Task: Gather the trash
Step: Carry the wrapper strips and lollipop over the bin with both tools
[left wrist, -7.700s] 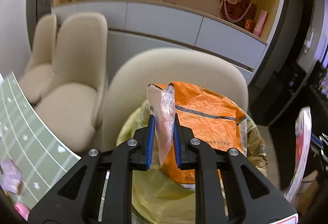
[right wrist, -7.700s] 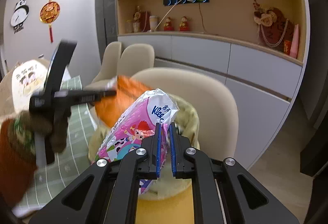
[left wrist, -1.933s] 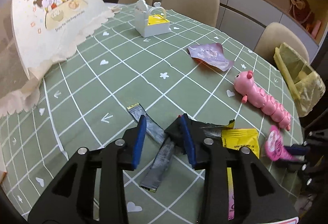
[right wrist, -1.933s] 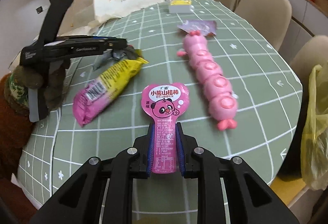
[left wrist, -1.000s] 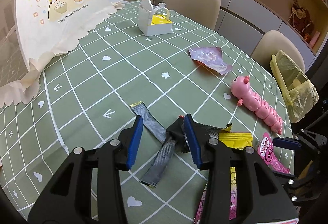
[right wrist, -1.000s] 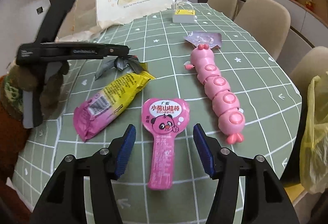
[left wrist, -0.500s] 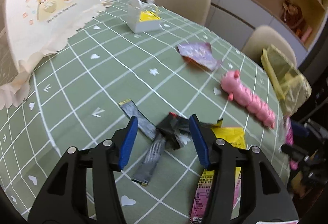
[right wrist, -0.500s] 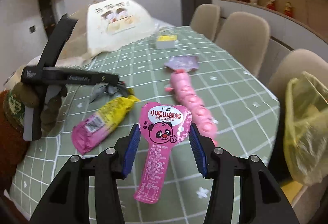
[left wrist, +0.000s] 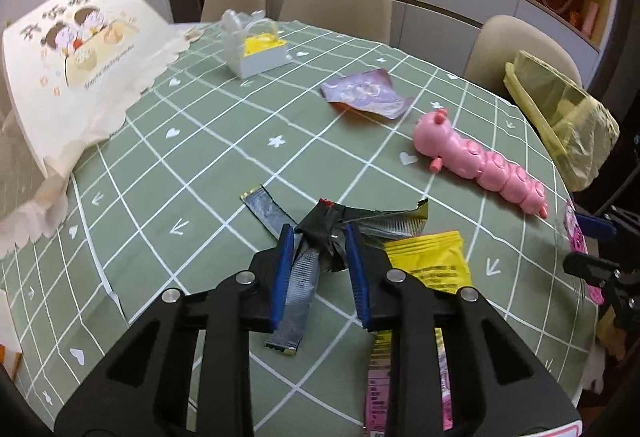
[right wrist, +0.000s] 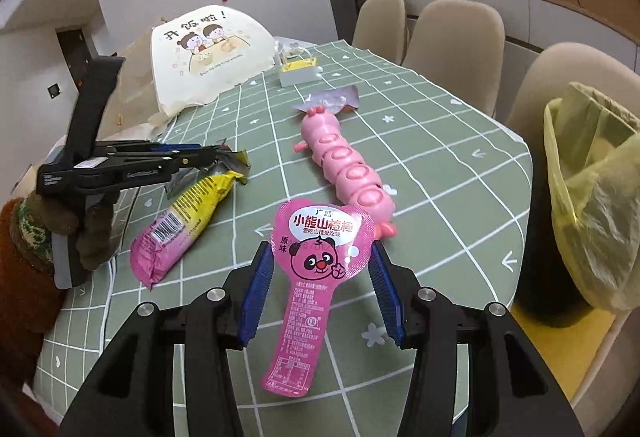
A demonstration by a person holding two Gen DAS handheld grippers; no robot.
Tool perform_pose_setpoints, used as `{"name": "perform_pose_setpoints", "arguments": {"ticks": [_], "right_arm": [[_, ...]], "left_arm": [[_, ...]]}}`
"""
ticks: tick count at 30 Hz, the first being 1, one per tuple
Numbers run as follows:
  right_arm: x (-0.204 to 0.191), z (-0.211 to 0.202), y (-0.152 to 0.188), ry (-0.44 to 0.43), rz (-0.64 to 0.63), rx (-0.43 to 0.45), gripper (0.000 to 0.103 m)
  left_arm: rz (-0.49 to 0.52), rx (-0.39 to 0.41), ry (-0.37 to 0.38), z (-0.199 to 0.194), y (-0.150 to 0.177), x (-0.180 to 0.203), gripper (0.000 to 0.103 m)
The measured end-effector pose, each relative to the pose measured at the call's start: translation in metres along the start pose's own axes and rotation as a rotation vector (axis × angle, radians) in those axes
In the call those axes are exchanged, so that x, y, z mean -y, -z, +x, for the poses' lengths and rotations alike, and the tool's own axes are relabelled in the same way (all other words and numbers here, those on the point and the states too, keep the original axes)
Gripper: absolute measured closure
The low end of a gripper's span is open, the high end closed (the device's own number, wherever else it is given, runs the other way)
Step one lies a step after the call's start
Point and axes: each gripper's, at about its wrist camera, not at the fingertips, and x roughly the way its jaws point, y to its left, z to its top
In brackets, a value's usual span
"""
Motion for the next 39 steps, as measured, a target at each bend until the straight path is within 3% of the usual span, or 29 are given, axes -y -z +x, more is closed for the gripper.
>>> {"name": "perform_pose_setpoints", "arguments": {"ticks": [7, 14, 22, 27, 32, 39], "right_arm": [[0.010, -0.011, 0.004, -0.004, 0.006, 0.022, 0.057], [0.032, -0.037, 0.000, 0.037, -0.016, 0.066, 0.057], [0.062, -0.085, -0.013, 0.133, -0.064, 0.162, 0.057], [0.094, -0.115, -0.015, 0.232, -0.079, 0.194, 0.057], [0.137, -0.137, -0.011, 0.327, -0.040, 0.207, 0.057], [0.195, -0.167, 0.001, 0.489, 0.006, 0.209, 0.057]], "left_arm": [[0.026, 0.039, 0.000, -0.008, -0.001, 0.009, 0.079], [0.049, 0.148, -0.031, -0.041, -0.020, 0.034, 0.079], [0.040, 0.245, 0.095, -0.061, -0.065, 0.090, 0.078], [0.020, 0.244, 0.229, -0.050, -0.106, 0.133, 0.078], [0.048, 0.250, 0.301, -0.033, -0.142, 0.189, 0.078], [0.036, 0.183, 0.480, 0.005, -0.208, 0.256, 0.078]]}}
